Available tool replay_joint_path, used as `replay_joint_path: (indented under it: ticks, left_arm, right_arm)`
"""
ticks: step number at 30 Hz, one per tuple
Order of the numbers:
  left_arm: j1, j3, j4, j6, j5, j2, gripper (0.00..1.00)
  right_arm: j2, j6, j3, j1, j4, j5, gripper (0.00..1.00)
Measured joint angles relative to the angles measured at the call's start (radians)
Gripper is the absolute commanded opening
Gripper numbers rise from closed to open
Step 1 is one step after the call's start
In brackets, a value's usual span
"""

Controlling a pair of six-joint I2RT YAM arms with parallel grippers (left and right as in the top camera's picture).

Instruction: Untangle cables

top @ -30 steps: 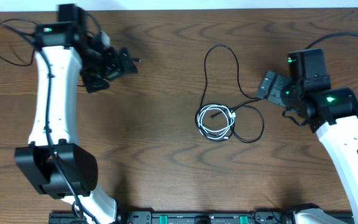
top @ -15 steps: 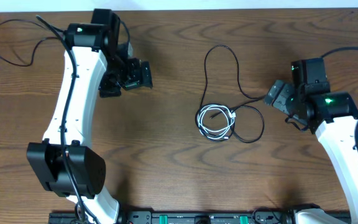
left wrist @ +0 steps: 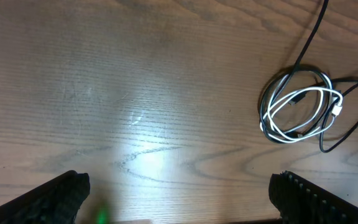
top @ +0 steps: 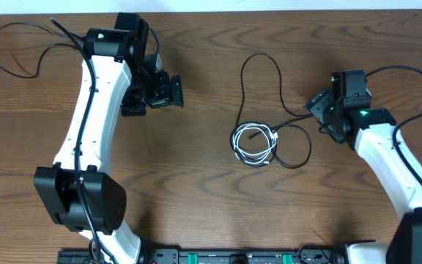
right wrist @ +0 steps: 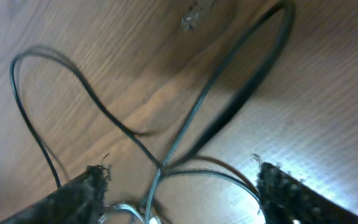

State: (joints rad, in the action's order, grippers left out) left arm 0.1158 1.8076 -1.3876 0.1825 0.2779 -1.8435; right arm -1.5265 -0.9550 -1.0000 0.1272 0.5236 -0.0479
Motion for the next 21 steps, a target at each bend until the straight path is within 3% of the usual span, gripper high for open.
replay_joint_path:
  ticks: [4,10,15,18,21]
  left_arm:
    - [0.000,0.000,-0.003,0.000,-0.003,0.000,0.98]
    - [0.000,-0.001,-0.003,0.000,-0.004,0.000,0.98]
    - [0.000,-0.001,-0.003,0.000,-0.004,0.000,0.98]
    - [0.000,-0.001,-0.003,0.000,-0.004,0.000,0.98]
    - [0.000,-0.001,-0.003,0.000,-0.004,0.000,0.98]
  right_arm:
    - [-0.030,-0.029,0.002,0.000,-0.019,-0.001,0.44]
    - [-0.031,-0.037,0.002,0.000,-0.027,-0.046,0.46]
    - [-0.031,-0.039,0.002,0.000,-0.031,-0.105,0.42]
    - [-0.038,-0.044,0.002,-0.001,-0.054,-0.121,0.32]
    - [-0.049,-0.047,0.002,-0.002,-0.073,-0.127,0.33]
